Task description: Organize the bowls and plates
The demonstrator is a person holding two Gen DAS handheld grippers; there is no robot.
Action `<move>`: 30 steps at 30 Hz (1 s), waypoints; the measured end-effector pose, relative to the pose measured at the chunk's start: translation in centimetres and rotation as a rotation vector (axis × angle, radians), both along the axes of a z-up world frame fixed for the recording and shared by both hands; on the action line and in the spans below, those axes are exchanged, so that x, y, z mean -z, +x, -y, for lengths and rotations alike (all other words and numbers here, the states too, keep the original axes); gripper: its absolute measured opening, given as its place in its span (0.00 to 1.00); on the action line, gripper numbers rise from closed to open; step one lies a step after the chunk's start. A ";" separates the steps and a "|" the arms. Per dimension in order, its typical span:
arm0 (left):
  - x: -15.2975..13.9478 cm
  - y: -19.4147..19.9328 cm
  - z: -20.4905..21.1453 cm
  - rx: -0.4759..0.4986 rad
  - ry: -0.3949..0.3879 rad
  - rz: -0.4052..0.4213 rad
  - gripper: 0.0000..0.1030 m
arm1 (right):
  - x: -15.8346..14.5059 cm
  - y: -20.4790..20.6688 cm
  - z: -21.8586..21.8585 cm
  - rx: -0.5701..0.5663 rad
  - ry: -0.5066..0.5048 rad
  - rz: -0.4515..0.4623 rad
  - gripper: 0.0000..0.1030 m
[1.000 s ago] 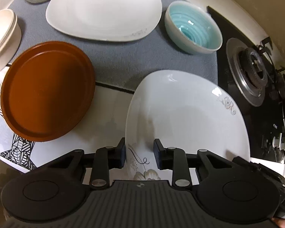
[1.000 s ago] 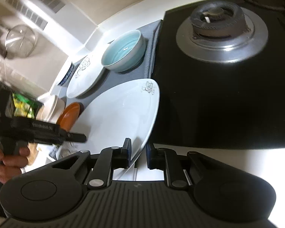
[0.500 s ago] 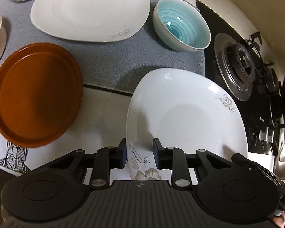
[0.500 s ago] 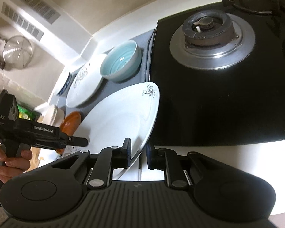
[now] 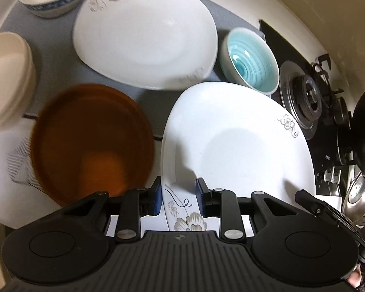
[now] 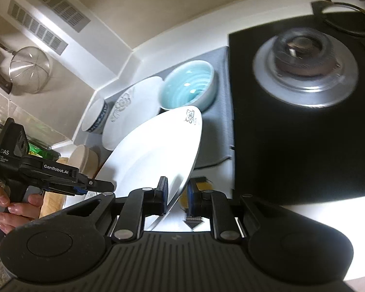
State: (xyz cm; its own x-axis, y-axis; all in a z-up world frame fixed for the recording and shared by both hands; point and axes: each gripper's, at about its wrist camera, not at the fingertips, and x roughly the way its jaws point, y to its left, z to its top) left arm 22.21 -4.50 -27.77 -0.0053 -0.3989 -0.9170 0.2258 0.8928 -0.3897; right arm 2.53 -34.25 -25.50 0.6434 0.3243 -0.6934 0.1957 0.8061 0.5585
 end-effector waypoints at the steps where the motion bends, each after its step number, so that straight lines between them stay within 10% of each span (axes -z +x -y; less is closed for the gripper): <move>1: 0.0 0.4 -0.4 -0.004 -0.003 0.000 0.28 | -0.1 0.3 -0.4 0.001 -0.001 0.003 0.17; 30: 1.7 10.8 -7.6 -0.033 -0.063 -0.050 0.19 | 3.3 10.5 -6.0 0.041 0.064 0.034 0.16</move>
